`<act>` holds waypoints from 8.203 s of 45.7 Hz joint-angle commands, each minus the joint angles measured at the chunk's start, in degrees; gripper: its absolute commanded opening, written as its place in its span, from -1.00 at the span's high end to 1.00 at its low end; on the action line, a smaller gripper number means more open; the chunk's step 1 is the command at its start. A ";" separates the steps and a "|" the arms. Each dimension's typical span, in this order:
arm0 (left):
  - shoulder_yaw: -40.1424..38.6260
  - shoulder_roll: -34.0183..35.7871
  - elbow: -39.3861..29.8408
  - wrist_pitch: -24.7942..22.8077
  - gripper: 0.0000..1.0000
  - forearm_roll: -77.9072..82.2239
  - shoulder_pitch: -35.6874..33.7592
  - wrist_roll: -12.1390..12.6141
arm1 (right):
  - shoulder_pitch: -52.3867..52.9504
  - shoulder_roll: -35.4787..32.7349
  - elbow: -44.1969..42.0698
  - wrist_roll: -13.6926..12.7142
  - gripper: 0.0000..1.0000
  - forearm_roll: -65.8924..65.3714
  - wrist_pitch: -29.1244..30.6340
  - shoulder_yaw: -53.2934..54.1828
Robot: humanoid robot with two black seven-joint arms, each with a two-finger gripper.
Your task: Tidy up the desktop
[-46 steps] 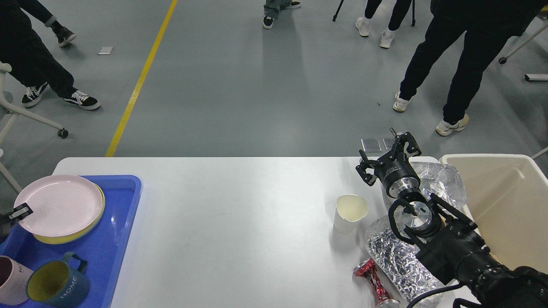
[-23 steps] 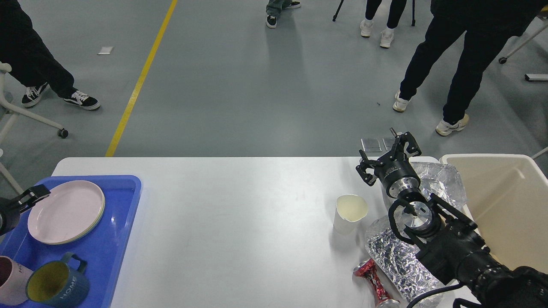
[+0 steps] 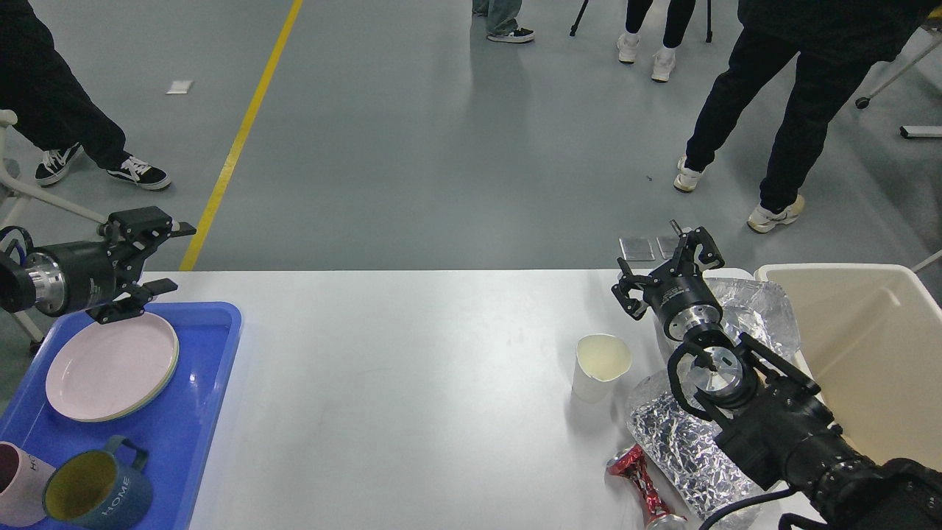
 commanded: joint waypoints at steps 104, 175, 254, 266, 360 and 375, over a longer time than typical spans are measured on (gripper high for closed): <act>-58.26 -42.90 21.55 -0.52 -0.93 -10.09 25.24 -29.49 | 0.00 0.00 -0.07 0.00 -1.00 0.03 0.08 0.00; -58.26 -42.90 21.55 -0.52 -0.93 -10.18 25.24 -29.41 | 78.83 -23.55 56.07 -3.15 -1.00 -1.11 20.64 -120.49; -58.35 -42.90 21.55 -0.52 -0.93 -10.18 25.24 -29.41 | 17.50 -39.73 58.29 -11.07 -1.00 -0.06 -29.28 -93.43; -58.34 -42.90 21.55 -0.52 -0.93 -10.18 25.24 -29.49 | 14.59 -39.55 58.72 -8.52 0.71 -0.32 -29.10 -91.23; -58.26 -42.90 21.55 -0.52 -0.93 -10.18 25.24 -29.49 | 39.73 -69.97 28.78 -9.05 1.00 -15.97 -4.23 -89.82; -58.26 -42.81 21.55 -0.52 -0.93 -10.18 25.24 -29.49 | 30.33 -54.24 4.77 -8.26 1.00 -15.97 -5.20 -90.09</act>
